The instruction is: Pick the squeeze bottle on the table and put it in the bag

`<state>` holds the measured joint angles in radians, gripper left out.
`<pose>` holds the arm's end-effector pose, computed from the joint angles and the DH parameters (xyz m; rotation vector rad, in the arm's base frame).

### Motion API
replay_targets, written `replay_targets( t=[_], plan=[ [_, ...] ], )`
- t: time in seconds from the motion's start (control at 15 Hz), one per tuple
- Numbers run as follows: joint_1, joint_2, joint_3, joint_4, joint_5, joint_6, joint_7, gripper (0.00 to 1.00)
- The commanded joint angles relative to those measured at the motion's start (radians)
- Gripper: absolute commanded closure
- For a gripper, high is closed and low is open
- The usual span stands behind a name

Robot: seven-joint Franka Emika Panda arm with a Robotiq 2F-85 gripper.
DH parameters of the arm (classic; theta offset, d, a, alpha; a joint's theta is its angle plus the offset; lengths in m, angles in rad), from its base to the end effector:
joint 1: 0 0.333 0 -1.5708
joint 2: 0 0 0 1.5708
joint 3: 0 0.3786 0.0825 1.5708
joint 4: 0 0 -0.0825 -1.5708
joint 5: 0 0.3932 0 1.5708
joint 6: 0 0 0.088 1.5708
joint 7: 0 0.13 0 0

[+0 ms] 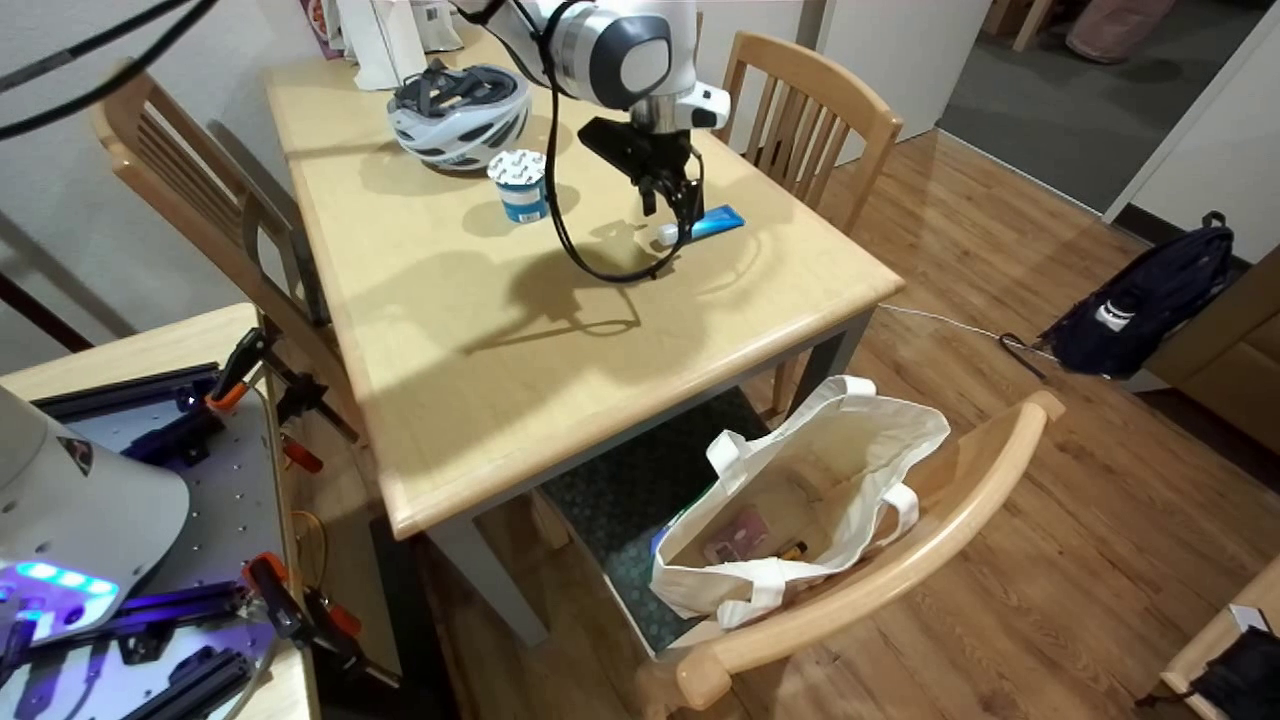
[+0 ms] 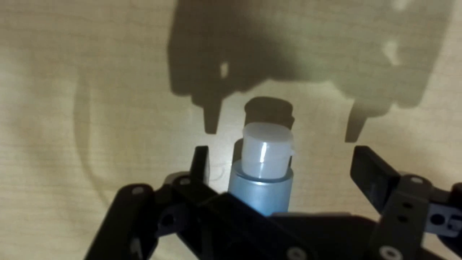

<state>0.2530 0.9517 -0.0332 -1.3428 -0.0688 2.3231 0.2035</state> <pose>0.7772 0.1778 0.1599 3.0686 0.1181 0.0683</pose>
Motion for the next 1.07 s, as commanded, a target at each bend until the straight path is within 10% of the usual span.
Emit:
replay_targets(
  t=[0.0, 0.67, 0.93, 1.0],
  plan=[
    [-0.009, 0.025, 0.018, 0.034, 0.006, -0.022, 0.016, 0.26],
    [-0.008, 0.027, 0.02, 0.028, 0.002, -0.02, 0.02, 0.89],
    [-0.003, 0.022, 0.021, 0.003, 0.0, 0.001, 0.025, 0.89],
    [-0.003, 0.021, 0.021, 0.002, 0.001, -0.002, 0.026, 0.49]
  ],
)
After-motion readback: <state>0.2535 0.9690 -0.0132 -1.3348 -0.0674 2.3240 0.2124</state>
